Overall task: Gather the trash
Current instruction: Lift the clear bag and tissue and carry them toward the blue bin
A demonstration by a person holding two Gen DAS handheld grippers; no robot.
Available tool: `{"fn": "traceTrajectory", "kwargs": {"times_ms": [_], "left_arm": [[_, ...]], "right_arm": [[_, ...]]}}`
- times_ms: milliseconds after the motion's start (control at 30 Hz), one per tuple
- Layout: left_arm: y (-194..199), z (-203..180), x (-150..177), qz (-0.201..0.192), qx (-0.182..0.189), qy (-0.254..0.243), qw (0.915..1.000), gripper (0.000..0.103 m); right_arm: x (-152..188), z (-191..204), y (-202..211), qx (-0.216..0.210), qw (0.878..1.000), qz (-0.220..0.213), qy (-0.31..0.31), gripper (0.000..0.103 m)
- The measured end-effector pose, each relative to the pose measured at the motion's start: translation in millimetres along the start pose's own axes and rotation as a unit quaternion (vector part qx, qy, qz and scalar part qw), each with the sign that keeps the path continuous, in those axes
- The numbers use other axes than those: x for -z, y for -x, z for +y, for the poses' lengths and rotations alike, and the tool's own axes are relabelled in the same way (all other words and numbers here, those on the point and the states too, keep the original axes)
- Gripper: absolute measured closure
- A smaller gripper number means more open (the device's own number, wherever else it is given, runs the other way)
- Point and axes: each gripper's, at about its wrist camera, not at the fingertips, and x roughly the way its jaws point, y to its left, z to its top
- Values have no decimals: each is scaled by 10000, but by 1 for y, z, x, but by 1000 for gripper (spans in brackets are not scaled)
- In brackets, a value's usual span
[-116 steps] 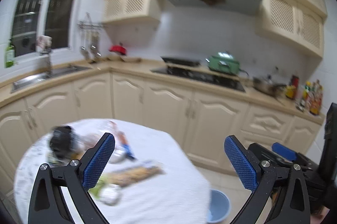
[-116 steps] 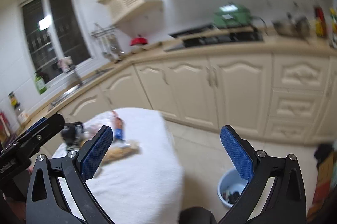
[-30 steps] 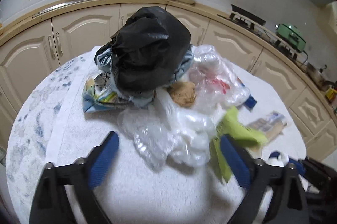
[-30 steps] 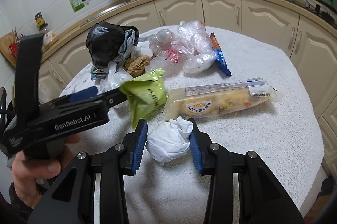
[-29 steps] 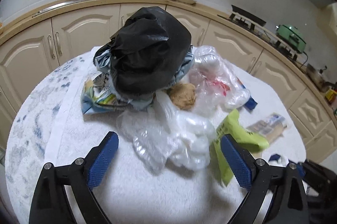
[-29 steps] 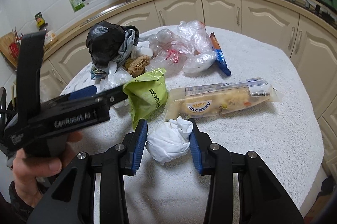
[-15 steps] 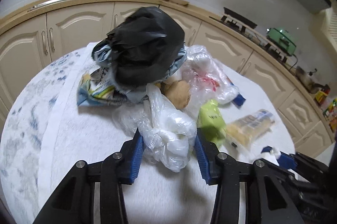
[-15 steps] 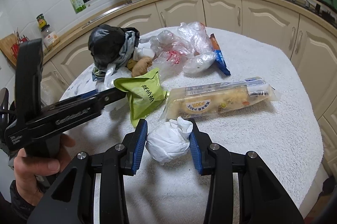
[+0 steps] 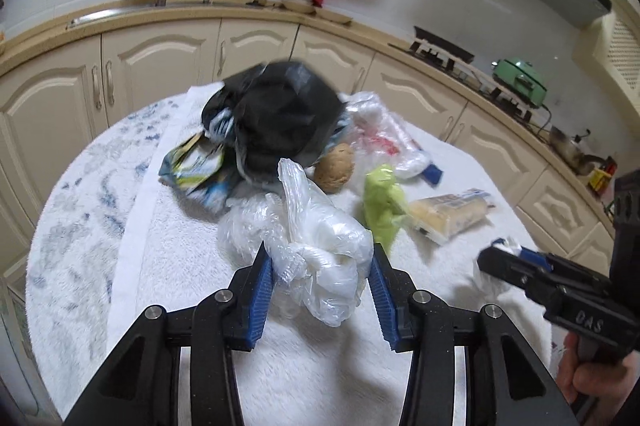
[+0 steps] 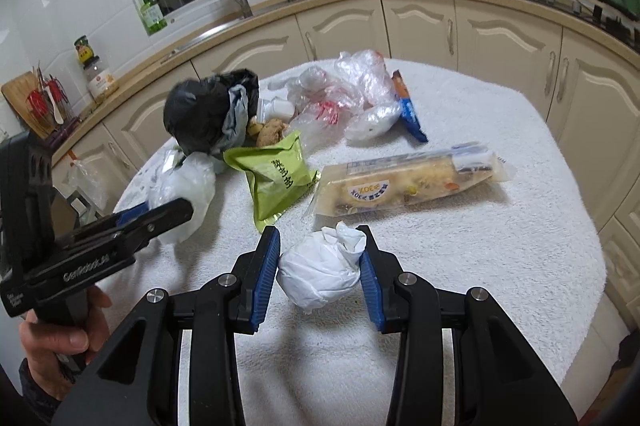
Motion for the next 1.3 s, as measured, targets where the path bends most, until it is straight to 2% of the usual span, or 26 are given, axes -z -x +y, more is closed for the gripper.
{"fn": "traceTrajectory", "kwargs": {"times_ms": [467,700,867,1067,1300], "left_arm": [[74,-75,17,-763,181,-916,9927,62],[104,-120,13,-1101,256,-1244,9858,62],[123,-158,12,-1340,469,-1462,9790,62],[121,-195,11,-1420,846,-1645,9724,62],[84,-230,5,-1222,1239,-1740,9693,62]], "right_arm": [[0,-22,61,190,9980,-575,-175,64],[-3,-40,107,388,9941,-989,-216,64],[-8,-56,142,554,9892,-1326,-274,64],[-10,-80,180,868,9816,-1657,-380,64],[-3,-122,212,1264,9723,-1848,-672,64]]}}
